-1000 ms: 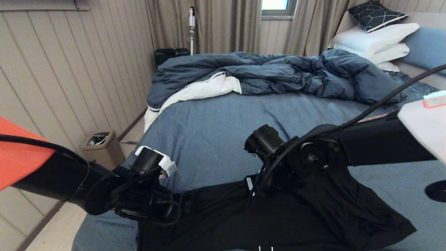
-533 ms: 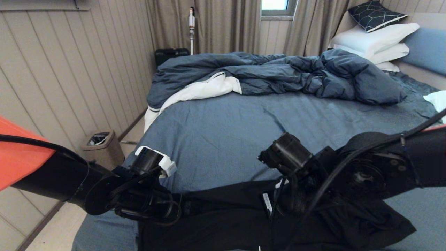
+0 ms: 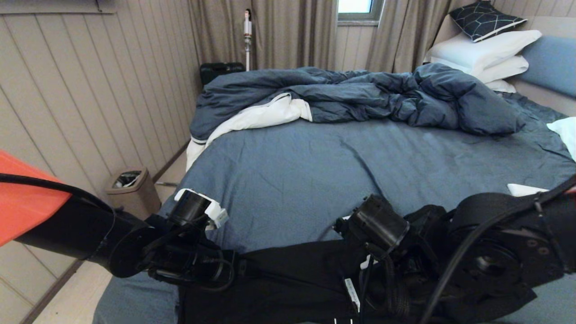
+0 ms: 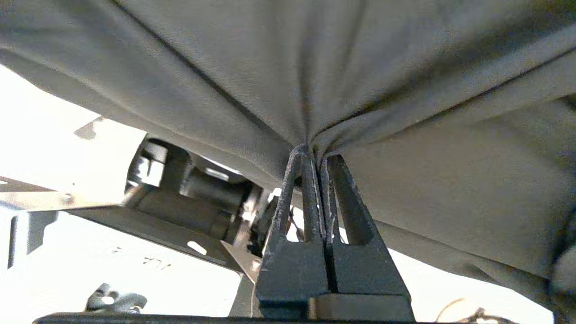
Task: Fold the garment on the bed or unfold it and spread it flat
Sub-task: Fold the black T-shirt
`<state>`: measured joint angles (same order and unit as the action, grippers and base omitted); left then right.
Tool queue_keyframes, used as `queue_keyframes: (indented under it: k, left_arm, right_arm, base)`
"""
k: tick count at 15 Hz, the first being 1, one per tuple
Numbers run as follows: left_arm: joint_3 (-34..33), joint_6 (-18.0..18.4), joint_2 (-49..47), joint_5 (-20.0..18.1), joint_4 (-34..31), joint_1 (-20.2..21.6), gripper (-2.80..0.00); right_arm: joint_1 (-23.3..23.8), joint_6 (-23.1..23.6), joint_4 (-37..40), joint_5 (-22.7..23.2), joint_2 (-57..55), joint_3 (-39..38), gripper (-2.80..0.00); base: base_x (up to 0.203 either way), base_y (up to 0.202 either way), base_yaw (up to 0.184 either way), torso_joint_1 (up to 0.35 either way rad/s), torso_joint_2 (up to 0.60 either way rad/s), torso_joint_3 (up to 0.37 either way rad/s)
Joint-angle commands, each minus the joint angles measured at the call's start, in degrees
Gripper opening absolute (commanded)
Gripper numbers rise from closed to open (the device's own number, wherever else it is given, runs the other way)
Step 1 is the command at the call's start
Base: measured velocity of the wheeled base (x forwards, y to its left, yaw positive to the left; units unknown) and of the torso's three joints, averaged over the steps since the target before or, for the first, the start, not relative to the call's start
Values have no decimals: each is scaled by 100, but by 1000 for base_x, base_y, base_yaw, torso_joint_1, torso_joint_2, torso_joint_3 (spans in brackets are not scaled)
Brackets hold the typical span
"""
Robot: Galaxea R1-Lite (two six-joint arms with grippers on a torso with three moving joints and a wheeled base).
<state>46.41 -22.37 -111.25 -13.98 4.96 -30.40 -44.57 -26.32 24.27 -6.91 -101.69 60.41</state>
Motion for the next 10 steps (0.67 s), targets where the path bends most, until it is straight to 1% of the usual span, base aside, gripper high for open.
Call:
queue_keyframes:
  k: [1,2,3,4,5,10]
  left_arm:
    - [1,-13,-11,-8,5,-1,0]
    - [8,-13,-19,-8,5,-1,0]
    - [8,-13,-19,-8,5,-1,0]
    - [8,-13,-19,-8,5,-1,0]
    - [8,-13,-11,-8,5,-1,0]
    - [-18,-13,109,-8,5,-1,0]
  right_arm:
    - [18,-14,12,-3,-132,-72,-280]
    - [27,-22,-18,-11,-184,-125,-280]
    - [32,-20,-23,-31,-191,-150,0]
    - [36,-22,-27,-172,-209,-181,0]
    - [27,-22,-36,-222,-193,-180,0]
    - [45,4,11,-253,136,28,0]
  base:
    - [0,0,0,0,0,0]
    - [0,0,0,0,0,0]
    - [0,0,0,0,0,0]
    - [0,0,0,0,0,0]
    - [0,0,0,0,0,0]
    - [0,0,0,0,0,0]
